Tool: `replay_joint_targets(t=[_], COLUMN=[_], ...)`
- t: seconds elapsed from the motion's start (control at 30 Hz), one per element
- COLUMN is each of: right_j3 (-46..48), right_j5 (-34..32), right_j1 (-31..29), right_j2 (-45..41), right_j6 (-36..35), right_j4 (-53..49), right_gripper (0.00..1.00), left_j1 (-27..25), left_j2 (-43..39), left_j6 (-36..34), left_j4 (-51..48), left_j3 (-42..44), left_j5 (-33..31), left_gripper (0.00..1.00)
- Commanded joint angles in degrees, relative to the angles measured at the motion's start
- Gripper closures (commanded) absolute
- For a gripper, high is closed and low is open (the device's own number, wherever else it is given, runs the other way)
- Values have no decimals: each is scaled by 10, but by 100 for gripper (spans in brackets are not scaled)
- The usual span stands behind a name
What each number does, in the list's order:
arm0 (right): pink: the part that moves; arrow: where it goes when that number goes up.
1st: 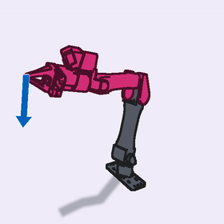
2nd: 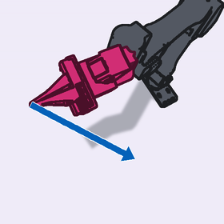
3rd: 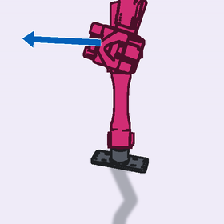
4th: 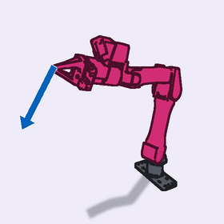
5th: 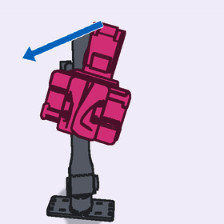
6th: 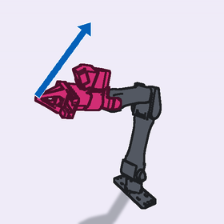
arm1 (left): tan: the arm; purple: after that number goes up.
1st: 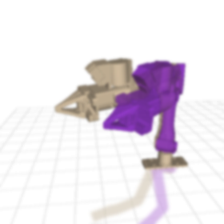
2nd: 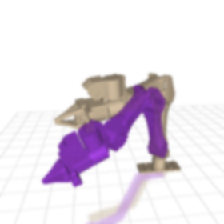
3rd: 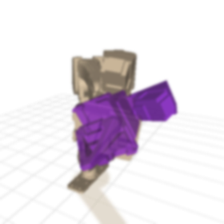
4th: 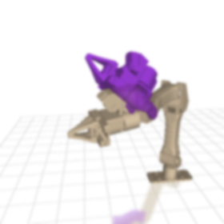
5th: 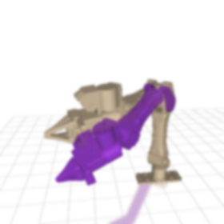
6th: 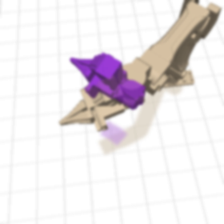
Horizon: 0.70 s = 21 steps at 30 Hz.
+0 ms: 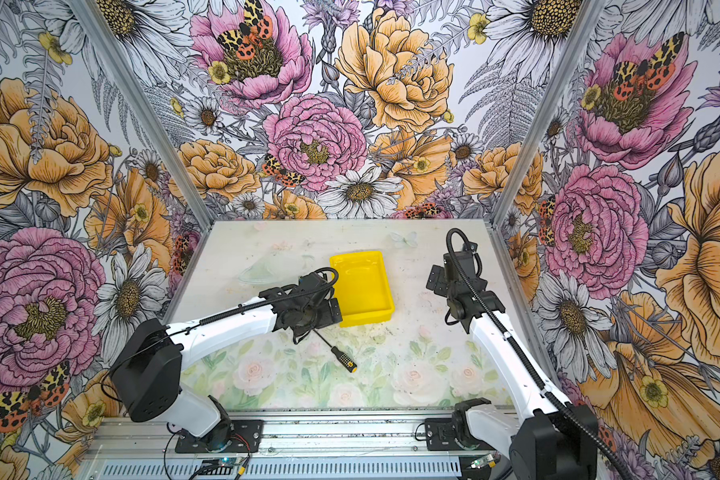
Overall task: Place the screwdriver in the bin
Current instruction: 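Reach the left gripper toward the screwdriver handle while the right arm lifts slightly, then lower the left gripper and close it on the black-and-yellow screwdriver handle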
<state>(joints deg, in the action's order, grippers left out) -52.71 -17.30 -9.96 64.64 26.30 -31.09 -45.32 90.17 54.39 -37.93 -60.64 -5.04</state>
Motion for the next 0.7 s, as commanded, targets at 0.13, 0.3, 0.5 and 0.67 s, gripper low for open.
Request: replay_joint_targets(t=[0.13,0.3,0.5,0.67], right_j3=[-29,-32,-29,-20], right_j5=[-16,-16,-16,-21], right_j1=[-4,-3,-3,-1], right_j2=[13,17,13,7], right_j6=[-17,-20,-22,-27], right_j4=[-5,-5,-5,-5], right_gripper=[1,1,1,0], left_j1=[-43,-64,-77,-91], left_j2=[8,29,52,83], left_j6=[27,33,30,30], left_j4=[-8,-8,-8,-16], left_j3=[9,8,2,-10], left_j5=[28,33,33,26], left_gripper=[1,1,3,8])
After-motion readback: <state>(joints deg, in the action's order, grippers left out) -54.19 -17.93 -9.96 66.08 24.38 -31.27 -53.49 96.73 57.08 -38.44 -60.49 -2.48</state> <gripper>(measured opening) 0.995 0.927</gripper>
